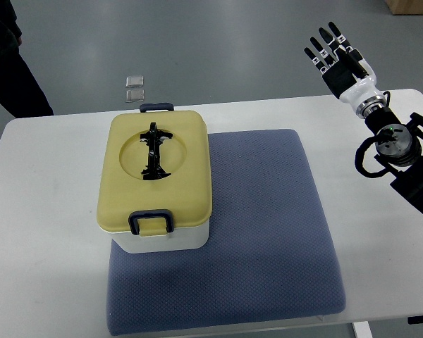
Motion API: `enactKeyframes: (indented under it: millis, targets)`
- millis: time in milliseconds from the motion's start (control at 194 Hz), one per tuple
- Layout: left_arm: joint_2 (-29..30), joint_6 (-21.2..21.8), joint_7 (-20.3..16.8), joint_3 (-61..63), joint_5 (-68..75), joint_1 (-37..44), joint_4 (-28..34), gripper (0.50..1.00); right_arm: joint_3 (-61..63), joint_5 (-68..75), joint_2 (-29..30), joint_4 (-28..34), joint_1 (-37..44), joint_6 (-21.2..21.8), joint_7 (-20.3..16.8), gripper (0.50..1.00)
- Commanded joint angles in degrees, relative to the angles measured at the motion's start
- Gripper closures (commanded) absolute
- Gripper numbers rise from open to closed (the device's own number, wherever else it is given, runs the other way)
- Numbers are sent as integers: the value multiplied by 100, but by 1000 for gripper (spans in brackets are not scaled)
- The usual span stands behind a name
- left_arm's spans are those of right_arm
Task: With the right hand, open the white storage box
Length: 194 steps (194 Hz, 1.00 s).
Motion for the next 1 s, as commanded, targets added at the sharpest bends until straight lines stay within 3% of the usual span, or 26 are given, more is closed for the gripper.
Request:
enactKeyframes:
  millis: [0, 108, 516, 826, 997]
  targets:
    - [0, 7, 1, 5, -3, 0, 19, 500, 0, 3, 1, 0, -1, 0, 1, 568]
    - [0, 7, 256, 5, -3, 0, 10, 500, 0, 3, 10, 0, -18, 0, 1, 568]
    - [0, -10, 247, 14, 6, 0, -25, 500, -132, -446, -87, 9, 333, 9, -52, 568]
    - [0, -10, 256, 23, 6, 0, -52, 500, -369, -4102, -359, 114, 1695, 114, -122, 568]
    - [0, -10, 247, 23, 6, 0, -60, 500, -1502, -6263, -684, 1107, 2653, 545, -131, 568]
